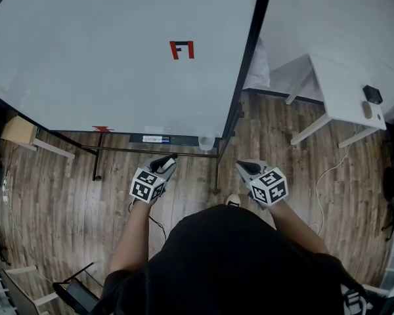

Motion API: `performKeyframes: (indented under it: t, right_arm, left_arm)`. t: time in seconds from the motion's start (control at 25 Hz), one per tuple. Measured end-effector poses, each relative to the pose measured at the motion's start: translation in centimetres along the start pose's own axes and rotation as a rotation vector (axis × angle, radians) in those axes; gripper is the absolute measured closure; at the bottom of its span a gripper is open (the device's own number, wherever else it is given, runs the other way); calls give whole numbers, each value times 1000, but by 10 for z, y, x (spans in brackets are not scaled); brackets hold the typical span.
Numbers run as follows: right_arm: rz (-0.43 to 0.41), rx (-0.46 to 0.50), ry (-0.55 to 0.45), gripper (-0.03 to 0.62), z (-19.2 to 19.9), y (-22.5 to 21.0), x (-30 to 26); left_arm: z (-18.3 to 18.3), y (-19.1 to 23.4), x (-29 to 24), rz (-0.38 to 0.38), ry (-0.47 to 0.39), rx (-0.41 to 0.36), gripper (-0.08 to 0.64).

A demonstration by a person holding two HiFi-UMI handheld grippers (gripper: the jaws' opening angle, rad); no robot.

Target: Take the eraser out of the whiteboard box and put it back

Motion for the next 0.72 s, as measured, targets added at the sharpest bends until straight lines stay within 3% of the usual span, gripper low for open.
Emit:
performKeyframes:
  t: [0.72]
  right_arm:
    - [11, -24, 6, 598, 5, -1, 2]
  left_arm:
    - [-6, 0, -6, 10, -3, -21, 407]
Point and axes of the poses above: the fingertips, and each gripper's own axes: x backward along the fingers, y to its left, z out of its underside, the point moved 7 cm from there along x, backward along the fingers, and after that the axes turned 15 degrees about x, right-handed, at the moved point
